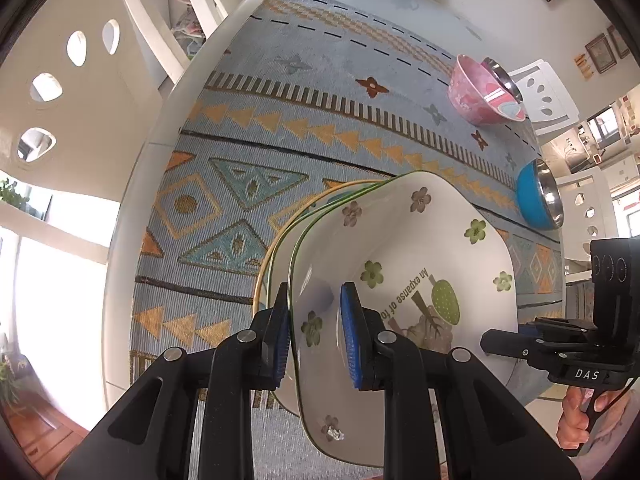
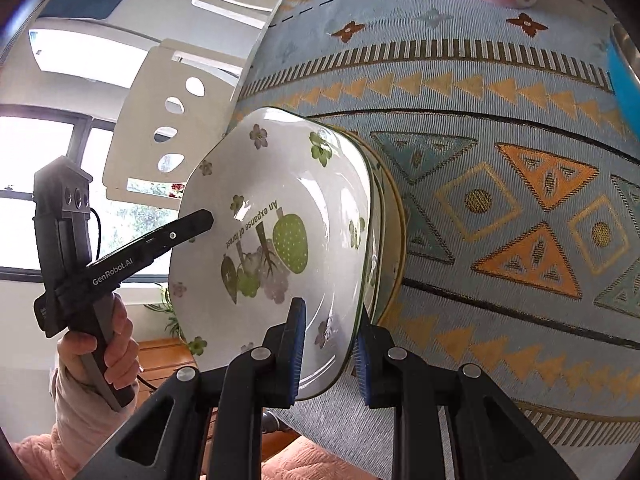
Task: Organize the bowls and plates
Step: 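Lower the hexagonal plate onto the stack of plates with both grippers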
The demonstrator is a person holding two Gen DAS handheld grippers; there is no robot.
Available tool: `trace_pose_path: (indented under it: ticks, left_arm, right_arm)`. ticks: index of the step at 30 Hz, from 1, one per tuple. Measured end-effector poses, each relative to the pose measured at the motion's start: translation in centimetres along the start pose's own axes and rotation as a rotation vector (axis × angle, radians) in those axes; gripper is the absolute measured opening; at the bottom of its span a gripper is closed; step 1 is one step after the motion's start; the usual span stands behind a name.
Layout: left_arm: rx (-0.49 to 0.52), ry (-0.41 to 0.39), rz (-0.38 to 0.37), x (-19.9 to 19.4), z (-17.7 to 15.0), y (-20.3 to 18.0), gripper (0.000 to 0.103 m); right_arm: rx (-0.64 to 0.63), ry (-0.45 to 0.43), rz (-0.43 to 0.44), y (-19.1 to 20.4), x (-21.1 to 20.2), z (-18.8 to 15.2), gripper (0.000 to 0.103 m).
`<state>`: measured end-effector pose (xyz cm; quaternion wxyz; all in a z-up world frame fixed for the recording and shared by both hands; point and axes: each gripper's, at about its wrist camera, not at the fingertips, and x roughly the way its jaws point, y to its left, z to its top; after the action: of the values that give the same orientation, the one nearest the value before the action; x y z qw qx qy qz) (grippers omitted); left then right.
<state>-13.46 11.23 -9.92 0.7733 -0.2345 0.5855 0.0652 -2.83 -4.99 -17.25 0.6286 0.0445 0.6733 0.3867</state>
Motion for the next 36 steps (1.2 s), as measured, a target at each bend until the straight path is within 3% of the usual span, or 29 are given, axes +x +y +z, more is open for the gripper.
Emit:
trace_pose_path:
  ticks: [10, 18, 20, 26, 32, 36]
  left_arm:
    - [-0.018, 0.017, -0.027, 0.5, -0.2, 1.0, 0.019]
    - [0.029, 0.022, 0.036, 0.6, -0.2, 0.0, 0.019]
    - [0.029, 0.027, 0.029, 0.7, -0.1, 0.0, 0.025]
    - [0.002, 0.050, 0.002, 0.7, 0.2, 0.5, 0.025]
    - [-0.092, 0.065, -0.038, 0.7, 0.4, 1.4, 0.025]
    - [-0.078, 0.071, -0.014, 0.7, 0.5, 1.0, 0.025]
  right_arm:
    - [0.019, 0.014, 0.004, -0.1, 1.0, 0.2, 0.023]
    - [0.016, -0.001, -0.016, 0.0, 0.6, 0.1, 0.024]
    - [0.028, -0.003, -0.013, -0.1, 0.6, 0.1, 0.025]
    - [0.049, -0.006, -0.016, -0.3, 0.4, 0.2, 0.025]
    - [0.083, -0.013, 0.009, -0.7, 0.4, 0.0, 0.025]
    - [0.111, -0.017, 0.031, -1.3, 0.3, -0.1, 0.025]
